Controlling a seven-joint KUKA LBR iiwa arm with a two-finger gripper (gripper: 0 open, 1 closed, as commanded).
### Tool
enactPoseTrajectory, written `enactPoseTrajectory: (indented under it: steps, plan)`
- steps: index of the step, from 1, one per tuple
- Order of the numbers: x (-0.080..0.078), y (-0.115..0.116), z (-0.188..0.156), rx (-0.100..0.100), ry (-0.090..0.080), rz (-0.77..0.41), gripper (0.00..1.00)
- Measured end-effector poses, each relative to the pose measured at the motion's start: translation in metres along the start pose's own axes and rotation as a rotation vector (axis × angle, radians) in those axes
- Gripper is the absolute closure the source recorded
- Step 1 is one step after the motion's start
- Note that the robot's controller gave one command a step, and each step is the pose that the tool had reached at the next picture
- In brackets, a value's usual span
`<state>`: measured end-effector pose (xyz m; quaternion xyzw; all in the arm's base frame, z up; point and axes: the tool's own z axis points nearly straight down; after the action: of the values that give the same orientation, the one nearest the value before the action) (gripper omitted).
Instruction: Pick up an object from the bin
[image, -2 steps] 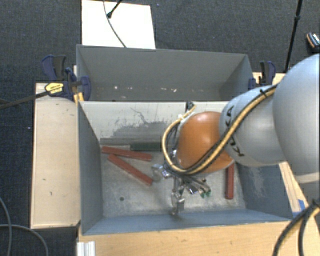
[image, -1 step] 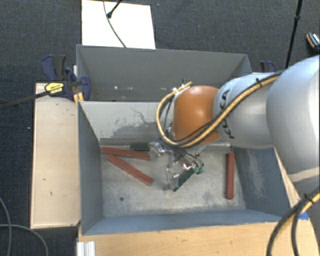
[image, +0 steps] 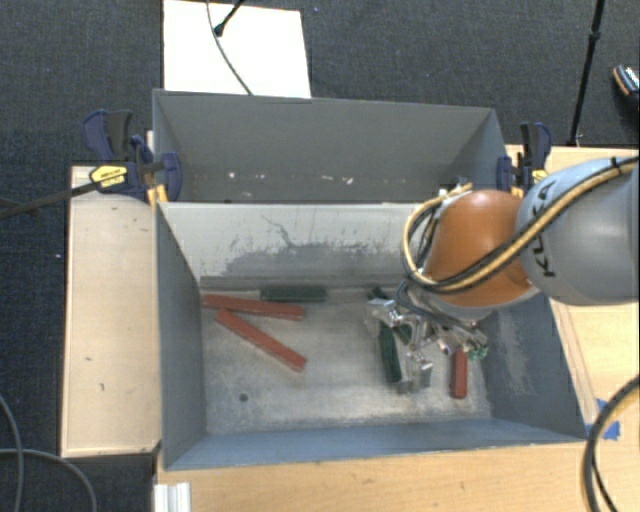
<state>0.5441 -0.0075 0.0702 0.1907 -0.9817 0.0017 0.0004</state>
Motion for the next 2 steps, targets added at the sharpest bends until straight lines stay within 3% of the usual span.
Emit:
enactPoseTrajectory:
  steps: [1,2]
  plan:
    - [0.013,-0.084,0.000,0.001,-0.005,-0.375,0.00]
    - [-0.037,-0.039,-0.001,-0.004,-0.010,-0.340,0.00]
